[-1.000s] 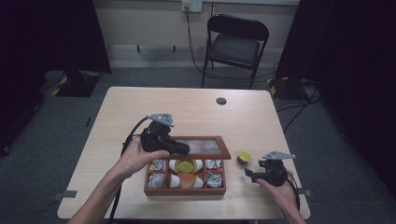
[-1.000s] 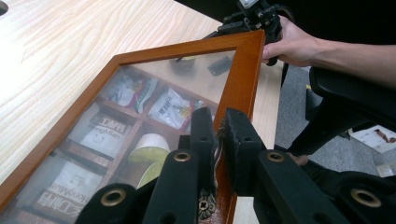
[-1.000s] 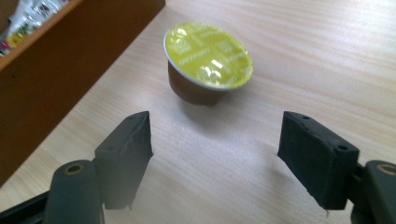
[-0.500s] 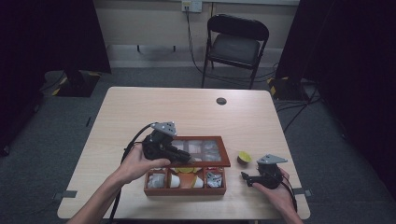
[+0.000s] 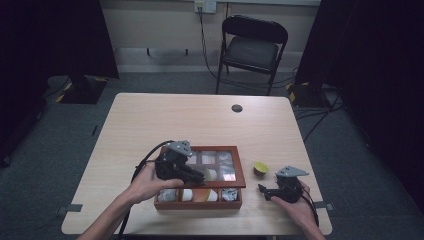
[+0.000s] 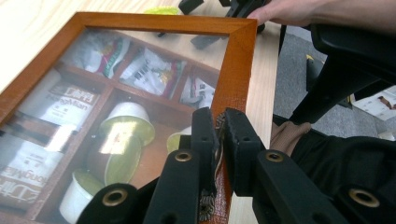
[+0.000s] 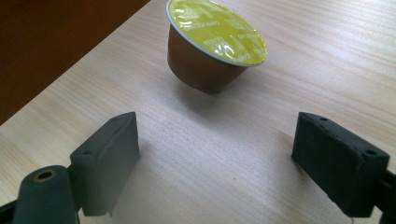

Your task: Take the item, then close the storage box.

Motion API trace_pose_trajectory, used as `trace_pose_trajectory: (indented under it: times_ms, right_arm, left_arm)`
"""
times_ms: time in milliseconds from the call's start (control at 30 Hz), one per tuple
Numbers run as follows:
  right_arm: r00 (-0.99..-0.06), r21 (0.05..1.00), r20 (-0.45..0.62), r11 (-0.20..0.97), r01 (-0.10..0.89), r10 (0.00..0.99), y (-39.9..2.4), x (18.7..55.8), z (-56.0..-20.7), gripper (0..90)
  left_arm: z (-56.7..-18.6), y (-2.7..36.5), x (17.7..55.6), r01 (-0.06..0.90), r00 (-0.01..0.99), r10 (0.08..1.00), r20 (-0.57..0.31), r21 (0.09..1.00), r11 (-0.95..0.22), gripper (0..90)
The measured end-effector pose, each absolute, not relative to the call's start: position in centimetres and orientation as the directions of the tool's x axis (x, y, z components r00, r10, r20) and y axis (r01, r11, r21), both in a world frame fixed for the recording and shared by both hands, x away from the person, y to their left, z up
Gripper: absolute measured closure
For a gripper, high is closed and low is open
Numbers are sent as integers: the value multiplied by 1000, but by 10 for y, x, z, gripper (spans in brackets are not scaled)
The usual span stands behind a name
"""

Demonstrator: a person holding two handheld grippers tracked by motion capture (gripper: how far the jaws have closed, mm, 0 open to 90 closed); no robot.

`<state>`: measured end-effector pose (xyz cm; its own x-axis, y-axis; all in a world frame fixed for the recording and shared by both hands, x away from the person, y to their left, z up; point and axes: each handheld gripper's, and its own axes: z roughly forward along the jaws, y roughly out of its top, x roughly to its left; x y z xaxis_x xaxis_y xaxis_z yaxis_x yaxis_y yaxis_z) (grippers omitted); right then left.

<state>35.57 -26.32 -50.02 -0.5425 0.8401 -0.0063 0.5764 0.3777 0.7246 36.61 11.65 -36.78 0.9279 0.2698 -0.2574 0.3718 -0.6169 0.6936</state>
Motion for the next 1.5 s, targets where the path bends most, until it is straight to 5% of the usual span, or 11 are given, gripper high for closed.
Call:
trace_pose_trajectory:
  times_ms: [800, 1267, 1500]
  right_arm:
    - [-542, 725, -6, 377, 576, 840, -263, 356, -500, 140]
    - [-541, 725, -6, 376, 577, 841, -263, 356, -500, 140]
    - [-540, 725, -6, 375, 577, 842, -263, 356, -500, 141]
  left_arm:
    - [-421, 104, 360, 393, 919, 260, -298, 618, -681, 894]
    - [-415, 123, 367, 445, 891, 360, -277, 694, -566, 438]
    - [-409, 144, 370, 461, 866, 443, -234, 718, -522, 309]
